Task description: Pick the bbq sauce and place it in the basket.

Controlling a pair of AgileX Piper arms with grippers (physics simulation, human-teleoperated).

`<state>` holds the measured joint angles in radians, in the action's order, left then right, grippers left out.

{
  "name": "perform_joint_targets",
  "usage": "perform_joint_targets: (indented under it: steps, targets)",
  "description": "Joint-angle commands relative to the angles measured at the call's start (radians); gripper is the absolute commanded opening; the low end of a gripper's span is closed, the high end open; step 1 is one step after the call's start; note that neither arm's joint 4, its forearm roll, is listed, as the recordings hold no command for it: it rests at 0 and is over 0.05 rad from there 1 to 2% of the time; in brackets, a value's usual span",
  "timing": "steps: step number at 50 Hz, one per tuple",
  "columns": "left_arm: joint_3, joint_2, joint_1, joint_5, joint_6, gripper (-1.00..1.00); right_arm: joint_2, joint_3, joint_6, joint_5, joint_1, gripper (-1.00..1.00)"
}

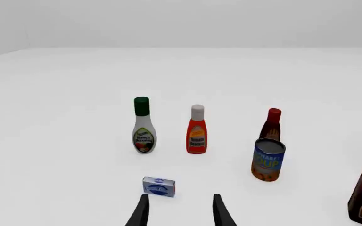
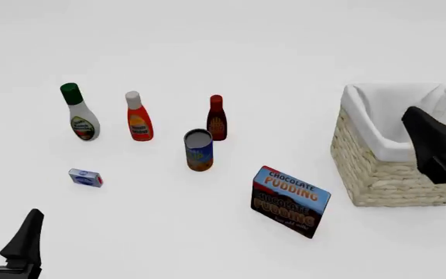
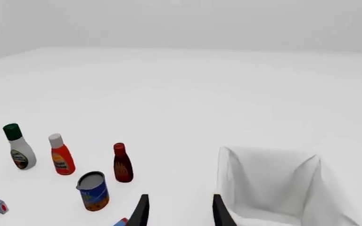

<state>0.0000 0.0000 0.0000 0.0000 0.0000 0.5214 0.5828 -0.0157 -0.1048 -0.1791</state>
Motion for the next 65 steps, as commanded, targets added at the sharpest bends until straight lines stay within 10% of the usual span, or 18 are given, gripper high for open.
perform_joint_targets:
  steps: [1,65]
  targets:
    - [0.0,0.0,0.0,0.0,0.0,1.0,0.177,0.174,-0.03,-0.039,-0.047,1.0]
    - [0.0,0.0,0.0,0.0,0.0,1.0,1.189,1.038,0.027,-0.276,-0.325,1.0]
